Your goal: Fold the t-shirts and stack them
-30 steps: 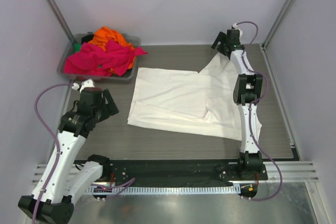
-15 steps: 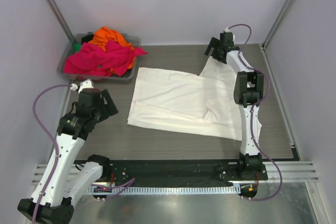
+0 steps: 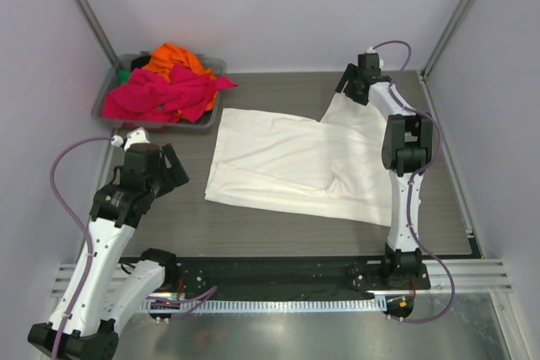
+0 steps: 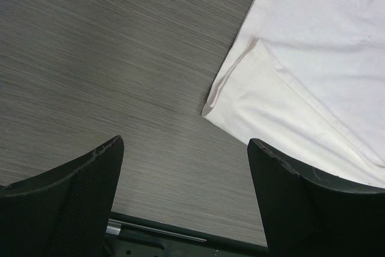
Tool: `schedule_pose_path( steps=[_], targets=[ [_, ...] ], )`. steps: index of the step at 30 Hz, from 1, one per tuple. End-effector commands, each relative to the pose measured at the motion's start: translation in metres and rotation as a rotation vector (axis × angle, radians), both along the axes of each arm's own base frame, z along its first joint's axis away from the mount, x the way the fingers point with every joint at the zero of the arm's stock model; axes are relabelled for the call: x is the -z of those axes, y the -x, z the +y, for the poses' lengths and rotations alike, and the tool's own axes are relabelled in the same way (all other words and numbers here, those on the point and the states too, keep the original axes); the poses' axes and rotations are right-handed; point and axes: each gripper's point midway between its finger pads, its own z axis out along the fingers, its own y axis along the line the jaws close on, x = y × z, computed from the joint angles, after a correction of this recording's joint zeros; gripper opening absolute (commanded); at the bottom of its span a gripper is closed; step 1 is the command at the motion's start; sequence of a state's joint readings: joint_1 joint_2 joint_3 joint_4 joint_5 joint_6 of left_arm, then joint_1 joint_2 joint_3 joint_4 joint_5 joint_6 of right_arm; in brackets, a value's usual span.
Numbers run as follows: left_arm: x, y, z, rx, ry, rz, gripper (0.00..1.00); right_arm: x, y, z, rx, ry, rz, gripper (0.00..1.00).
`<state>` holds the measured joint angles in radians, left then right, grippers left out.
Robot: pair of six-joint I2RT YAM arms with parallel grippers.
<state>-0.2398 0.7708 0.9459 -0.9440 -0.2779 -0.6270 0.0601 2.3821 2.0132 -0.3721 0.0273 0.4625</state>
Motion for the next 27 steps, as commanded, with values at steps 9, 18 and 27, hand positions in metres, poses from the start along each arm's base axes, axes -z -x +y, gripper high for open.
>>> schedule_pose_path(
  steps=[9, 18, 27],
  targets=[
    [-0.004, -0.002, 0.004, -0.015, -0.006, -0.030, 0.84, -0.008, -0.002, 0.025, -0.054, -0.049, -0.026, 0.59],
    [-0.004, -0.002, 0.004, -0.016, -0.005, -0.029, 0.84, -0.012, -0.022, 0.014, -0.034, 0.016, -0.061, 0.59],
    [-0.002, -0.003, 0.003, -0.014, -0.008, -0.019, 0.84, -0.006, -0.041, 0.015, -0.037, 0.031, -0.081, 0.60]
  ],
)
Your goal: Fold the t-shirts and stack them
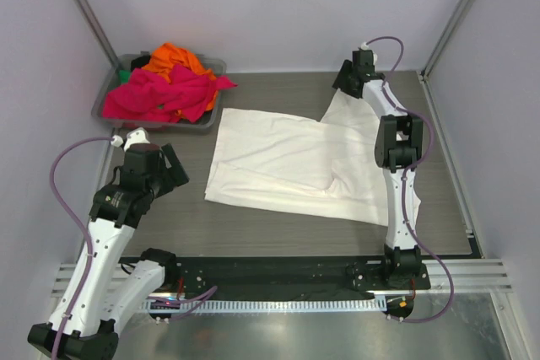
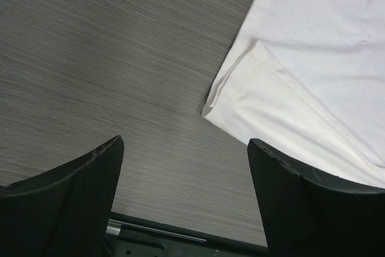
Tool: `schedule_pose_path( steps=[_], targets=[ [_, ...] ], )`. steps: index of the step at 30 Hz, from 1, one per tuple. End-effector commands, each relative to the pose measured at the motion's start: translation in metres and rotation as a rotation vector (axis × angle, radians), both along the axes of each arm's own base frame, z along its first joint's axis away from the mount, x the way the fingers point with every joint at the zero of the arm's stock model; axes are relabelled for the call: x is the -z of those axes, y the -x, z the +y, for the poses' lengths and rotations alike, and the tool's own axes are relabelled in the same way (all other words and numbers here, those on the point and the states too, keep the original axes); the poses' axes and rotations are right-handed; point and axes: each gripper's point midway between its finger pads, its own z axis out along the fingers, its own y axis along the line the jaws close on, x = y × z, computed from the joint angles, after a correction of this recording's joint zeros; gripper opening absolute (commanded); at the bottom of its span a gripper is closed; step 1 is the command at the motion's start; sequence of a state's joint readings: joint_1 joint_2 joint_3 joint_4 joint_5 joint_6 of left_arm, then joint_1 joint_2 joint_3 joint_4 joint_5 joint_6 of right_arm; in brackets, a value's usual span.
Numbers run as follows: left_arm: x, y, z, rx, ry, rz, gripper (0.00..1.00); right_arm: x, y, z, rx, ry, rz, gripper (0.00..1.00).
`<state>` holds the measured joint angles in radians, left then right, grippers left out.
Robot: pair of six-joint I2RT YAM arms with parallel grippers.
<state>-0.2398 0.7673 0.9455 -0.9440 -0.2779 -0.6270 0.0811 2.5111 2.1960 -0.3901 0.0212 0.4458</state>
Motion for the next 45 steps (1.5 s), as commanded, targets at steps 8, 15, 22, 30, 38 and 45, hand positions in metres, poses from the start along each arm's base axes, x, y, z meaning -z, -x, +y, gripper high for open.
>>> schedule_pose_path(
  steps=[8, 15, 22, 30, 38, 45],
  targets=[
    [0.001, -0.004, 0.003, -0.014, -0.012, -0.004, 0.84, 0.004, -0.015, 0.017, -0.051, 0.019, -0.031, 0.43],
    [0.002, -0.004, 0.003, -0.015, -0.015, 0.003, 0.84, -0.033, -0.015, 0.009, -0.026, 0.057, -0.086, 0.02],
    [-0.003, -0.028, -0.008, 0.024, 0.004, -0.020, 0.84, -0.087, 0.015, -0.017, 0.094, 0.075, -0.108, 0.01],
    [-0.007, -0.153, -0.069, 0.095, -0.031, 0.061, 0.79, -0.092, 0.088, -0.035, 0.275, -0.028, -0.009, 0.01],
    [0.029, -0.279, -0.125, 0.123, -0.069, 0.165, 0.72, -0.077, 0.143, -0.032, 0.262, -0.053, 0.091, 0.01],
    [0.084, -0.337, -0.142, 0.090, -0.088, 0.201, 0.71, -0.073, 0.178, -0.031, 0.224, -0.044, 0.126, 0.01]
  ],
)
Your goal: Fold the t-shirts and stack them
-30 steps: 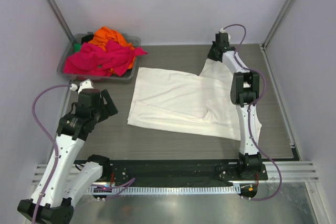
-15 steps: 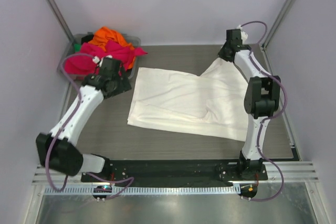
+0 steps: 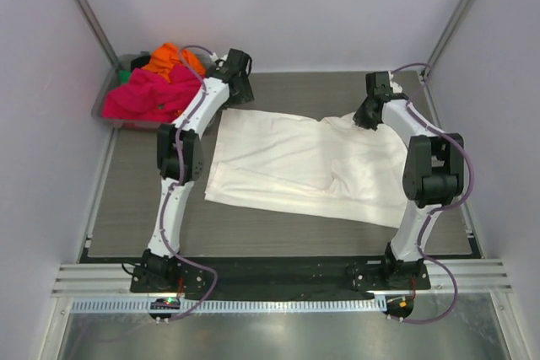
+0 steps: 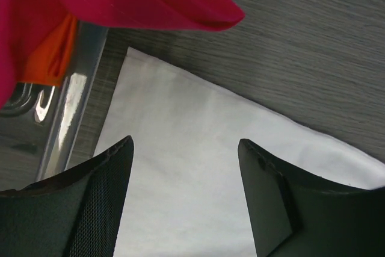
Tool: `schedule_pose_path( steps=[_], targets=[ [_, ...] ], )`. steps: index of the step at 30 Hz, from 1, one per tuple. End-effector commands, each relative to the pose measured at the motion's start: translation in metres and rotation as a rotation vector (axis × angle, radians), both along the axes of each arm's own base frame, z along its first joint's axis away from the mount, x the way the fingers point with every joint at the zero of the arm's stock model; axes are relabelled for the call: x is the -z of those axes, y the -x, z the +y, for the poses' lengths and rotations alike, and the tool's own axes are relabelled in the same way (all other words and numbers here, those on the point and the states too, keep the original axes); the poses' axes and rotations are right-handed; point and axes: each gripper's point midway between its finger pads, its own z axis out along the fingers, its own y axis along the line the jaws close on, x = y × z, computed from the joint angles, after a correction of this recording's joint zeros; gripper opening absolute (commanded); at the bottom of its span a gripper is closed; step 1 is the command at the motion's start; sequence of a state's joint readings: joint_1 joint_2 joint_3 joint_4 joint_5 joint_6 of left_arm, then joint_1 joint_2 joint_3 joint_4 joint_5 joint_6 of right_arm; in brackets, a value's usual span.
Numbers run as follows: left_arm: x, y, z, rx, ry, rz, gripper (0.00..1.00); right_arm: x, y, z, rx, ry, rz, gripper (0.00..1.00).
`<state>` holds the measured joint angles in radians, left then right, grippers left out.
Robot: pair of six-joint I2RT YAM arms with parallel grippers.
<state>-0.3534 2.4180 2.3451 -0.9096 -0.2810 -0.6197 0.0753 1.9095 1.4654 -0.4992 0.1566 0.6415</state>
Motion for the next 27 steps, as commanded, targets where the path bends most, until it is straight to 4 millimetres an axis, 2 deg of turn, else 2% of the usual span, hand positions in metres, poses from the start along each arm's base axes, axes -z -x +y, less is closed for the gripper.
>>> schedule_pose_path(
  steps=[1, 5, 9, 17, 22, 27],
  targets=[
    [-0.010, -0.007, 0.004, -0.029, -0.013, -0.012, 0.71, -0.037, 0.012, 0.003, -0.017, -0.021, -0.078, 0.01],
    [0.020, -0.020, 0.006, -0.084, 0.016, -0.010, 0.70, -0.029, 0.028, 0.007, -0.044, -0.038, -0.054, 0.01],
    [0.040, -0.028, 0.009, -0.132, 0.029, -0.009, 0.69, -0.027, 0.041, 0.011, -0.066, -0.055, -0.052, 0.01],
    [0.060, -0.047, 0.010, -0.223, 0.069, -0.060, 0.69, -0.024, 0.072, 0.016, -0.096, -0.077, -0.045, 0.01],
    [0.096, -0.041, 0.020, -0.282, 0.068, 0.006, 0.66, -0.016, 0.084, 0.013, -0.103, -0.062, -0.026, 0.01],
    [0.113, -0.035, 0.024, -0.296, 0.064, 0.049, 0.54, -0.015, 0.086, 0.014, -0.112, -0.066, -0.022, 0.01]
  ],
)
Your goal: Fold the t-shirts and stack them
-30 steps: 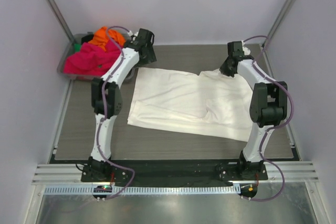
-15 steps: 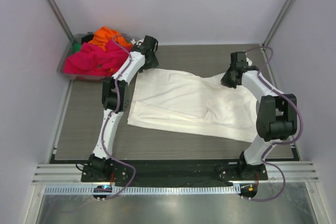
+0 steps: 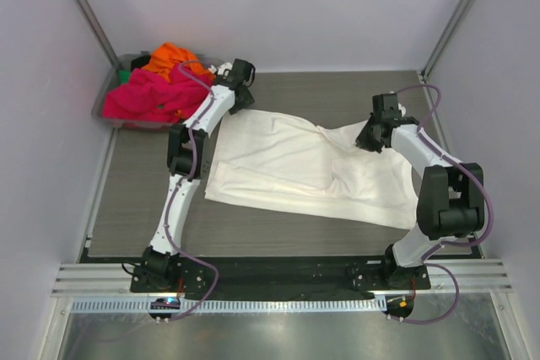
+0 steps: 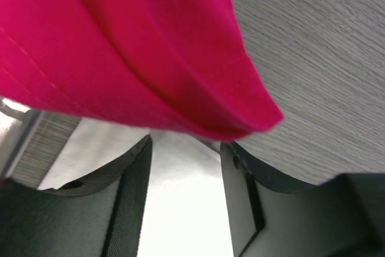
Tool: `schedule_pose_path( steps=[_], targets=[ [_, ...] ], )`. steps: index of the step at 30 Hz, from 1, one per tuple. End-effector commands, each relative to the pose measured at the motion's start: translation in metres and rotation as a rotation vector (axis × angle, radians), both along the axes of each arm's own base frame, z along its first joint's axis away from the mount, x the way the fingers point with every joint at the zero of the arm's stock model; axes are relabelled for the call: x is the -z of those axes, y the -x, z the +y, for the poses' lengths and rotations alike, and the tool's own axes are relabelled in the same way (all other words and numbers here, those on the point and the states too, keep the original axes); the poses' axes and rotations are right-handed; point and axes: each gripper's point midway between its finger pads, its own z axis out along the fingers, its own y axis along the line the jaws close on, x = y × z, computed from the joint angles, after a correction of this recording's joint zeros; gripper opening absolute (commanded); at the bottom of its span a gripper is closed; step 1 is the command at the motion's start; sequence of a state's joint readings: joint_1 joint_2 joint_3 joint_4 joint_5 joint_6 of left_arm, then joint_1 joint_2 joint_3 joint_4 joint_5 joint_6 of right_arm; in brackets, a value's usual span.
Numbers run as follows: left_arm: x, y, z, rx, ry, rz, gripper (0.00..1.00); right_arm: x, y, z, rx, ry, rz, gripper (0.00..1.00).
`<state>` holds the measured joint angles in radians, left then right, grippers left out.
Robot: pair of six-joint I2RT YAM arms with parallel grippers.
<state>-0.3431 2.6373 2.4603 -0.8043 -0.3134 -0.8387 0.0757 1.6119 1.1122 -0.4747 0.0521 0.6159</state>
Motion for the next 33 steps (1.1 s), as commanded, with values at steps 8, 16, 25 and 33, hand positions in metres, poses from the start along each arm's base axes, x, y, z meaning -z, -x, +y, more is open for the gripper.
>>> schedule_pose_path(
  steps=[8, 16, 25, 33],
  targets=[
    [0.065, 0.015, 0.036, -0.085, 0.001, 0.152, 0.23, -0.028, 0.004, 0.004, -0.038, -0.005, -0.086, 0.01],
    [0.039, 0.016, 0.031, -0.067, 0.032, 0.136, 0.00, -0.053, -0.003, -0.007, -0.025, 0.015, -0.130, 0.01],
    [-0.016, 0.033, 0.031, -0.031, 0.044, 0.103, 0.00, -0.090, 0.002, -0.017, 0.011, 0.051, -0.153, 0.01],
    [-0.035, 0.069, 0.035, -0.008, -0.016, 0.113, 0.00, -0.072, 0.039, -0.025, 0.039, 0.079, -0.067, 0.01]
  ],
)
